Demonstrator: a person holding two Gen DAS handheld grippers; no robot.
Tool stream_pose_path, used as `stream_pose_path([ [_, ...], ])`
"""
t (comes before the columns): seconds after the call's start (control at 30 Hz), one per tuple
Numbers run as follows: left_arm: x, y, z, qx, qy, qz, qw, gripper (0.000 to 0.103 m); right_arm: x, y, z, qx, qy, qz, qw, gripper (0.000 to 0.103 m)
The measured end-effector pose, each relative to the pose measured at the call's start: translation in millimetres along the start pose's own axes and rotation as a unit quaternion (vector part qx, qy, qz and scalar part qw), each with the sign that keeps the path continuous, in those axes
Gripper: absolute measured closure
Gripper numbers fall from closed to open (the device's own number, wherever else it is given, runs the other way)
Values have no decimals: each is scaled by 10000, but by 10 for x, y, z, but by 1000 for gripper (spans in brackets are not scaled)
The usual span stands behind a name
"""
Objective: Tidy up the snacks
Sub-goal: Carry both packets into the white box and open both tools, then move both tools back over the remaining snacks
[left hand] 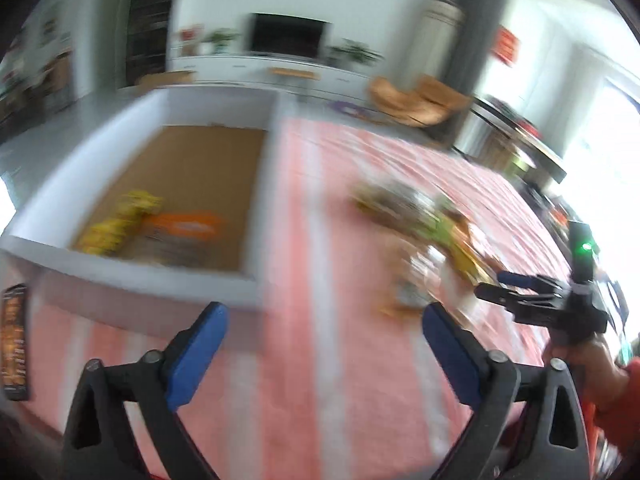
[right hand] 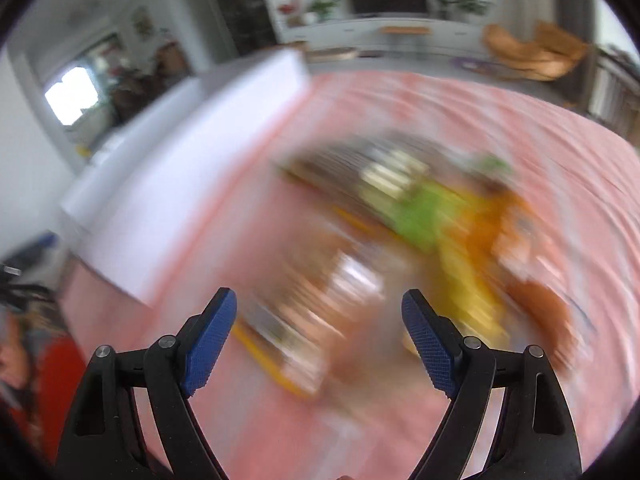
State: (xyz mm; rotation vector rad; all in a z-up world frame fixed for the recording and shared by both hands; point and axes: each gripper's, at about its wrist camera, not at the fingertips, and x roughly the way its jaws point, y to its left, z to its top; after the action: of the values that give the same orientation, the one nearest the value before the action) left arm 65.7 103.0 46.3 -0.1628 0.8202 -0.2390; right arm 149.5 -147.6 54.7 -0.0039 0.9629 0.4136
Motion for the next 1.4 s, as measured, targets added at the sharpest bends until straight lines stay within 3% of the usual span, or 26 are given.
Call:
stream_pose_path([
  [0.07,203,-286,-212,163,255,-140,9994,3,-163,-278,-345,34,118,-326,9994,16],
  [0.17,728,-609,-543,319,862,-42,9958,3,-259,-509,-745,-35,306,-625,9976,16],
  [0.27,983,-800,-652,552,1045,98,9929,3,-203,-591,-992,-187,331,-977,9945,15],
  [0.43,1269,-917,-537,858,1004,579,9895,3,-217,-720,-1051,-59,-101,-1332,9910,13],
  [0.5,1345,-887,-491,922,975,714,9884,2,-171,-864,-1051,246,-236,-1232,9918,10],
  [0.8,1580,-823,-313,816,769,808,9904,0,-191,-884,-1137,190,-440,-1345,9898,7],
  [1.4,1541,-809,-359,789,609,821,9916,0,-171,-878,-1136,189,-448,-1351,9896,6],
])
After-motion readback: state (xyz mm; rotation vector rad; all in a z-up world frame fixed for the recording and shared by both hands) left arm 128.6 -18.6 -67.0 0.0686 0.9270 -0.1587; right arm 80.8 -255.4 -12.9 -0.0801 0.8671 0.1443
